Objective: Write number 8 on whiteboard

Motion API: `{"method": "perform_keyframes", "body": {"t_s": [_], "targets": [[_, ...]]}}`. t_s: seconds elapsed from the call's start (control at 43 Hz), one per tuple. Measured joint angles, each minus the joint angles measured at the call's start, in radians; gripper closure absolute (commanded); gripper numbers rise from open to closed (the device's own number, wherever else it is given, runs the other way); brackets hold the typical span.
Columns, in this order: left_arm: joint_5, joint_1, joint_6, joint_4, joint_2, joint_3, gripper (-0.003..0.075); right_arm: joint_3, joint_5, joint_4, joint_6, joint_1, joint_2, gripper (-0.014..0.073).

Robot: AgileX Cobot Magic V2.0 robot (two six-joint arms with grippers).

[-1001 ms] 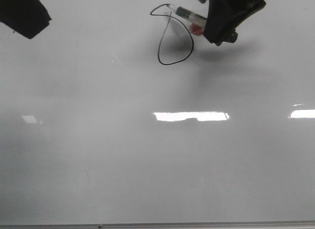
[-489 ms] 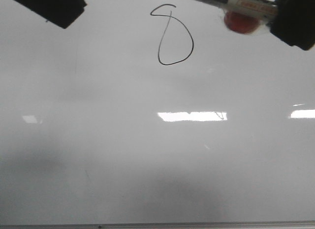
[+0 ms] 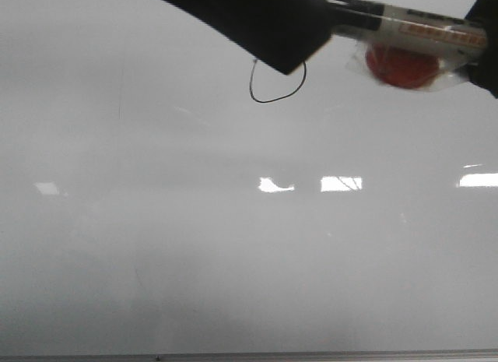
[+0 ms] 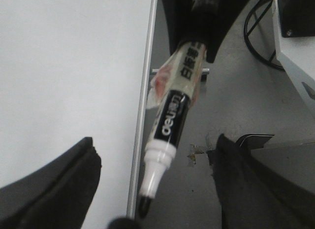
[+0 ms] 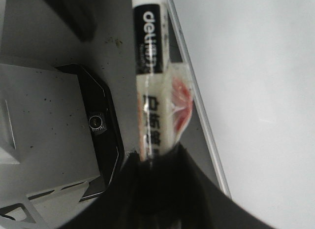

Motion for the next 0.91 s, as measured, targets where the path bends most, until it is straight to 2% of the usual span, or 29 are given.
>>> {"method": "perform_keyframes", "body": {"t_s": [0.116,0.186,0.396,0.535,0.582,0.652,0.791,0.861,0.908], "targets": [[-0.004,-0.023,0.000,-0.002,0.037,-0.024,0.0249,0.000,0.001,0.000,0.000,0.000,0.000,0.0652],[-0.007,-0.026,0.000,-0.003,0.047,-0.028,0.0289,0.000,0.001,0.000,0.000,0.000,0.000,0.0652],[-0.003,-0.026,0.000,-0.009,0.055,-0.029,0.0561,0.000,0.002,0.000,-0.003,0.000,0.000,0.0652],[0.005,-0.026,0.007,-0.020,0.055,-0.029,0.0696,0.000,0.004,-0.005,-0.010,0.000,0.000,0.0629],[0.016,-0.027,0.013,-0.020,0.055,-0.029,0.0737,0.000,0.006,-0.010,-0.023,0.000,0.000,0.0593],[0.022,-0.030,0.018,-0.020,0.055,-0.029,0.0741,0.000,0.010,-0.012,-0.031,0.000,0.000,0.0504],[0.025,-0.030,0.019,-0.025,0.057,-0.029,0.0741,0.000,0.008,-0.012,-0.027,0.000,0.000,0.0211],[0.014,-0.030,-0.001,-0.022,0.055,-0.029,0.0741,0.000,0.005,-0.012,-0.010,0.000,0.000,0.0111],[0.008,-0.030,-0.027,-0.006,0.055,-0.029,0.0741,-0.003,0.012,-0.023,0.016,0.000,-0.003,0.0082]]}}
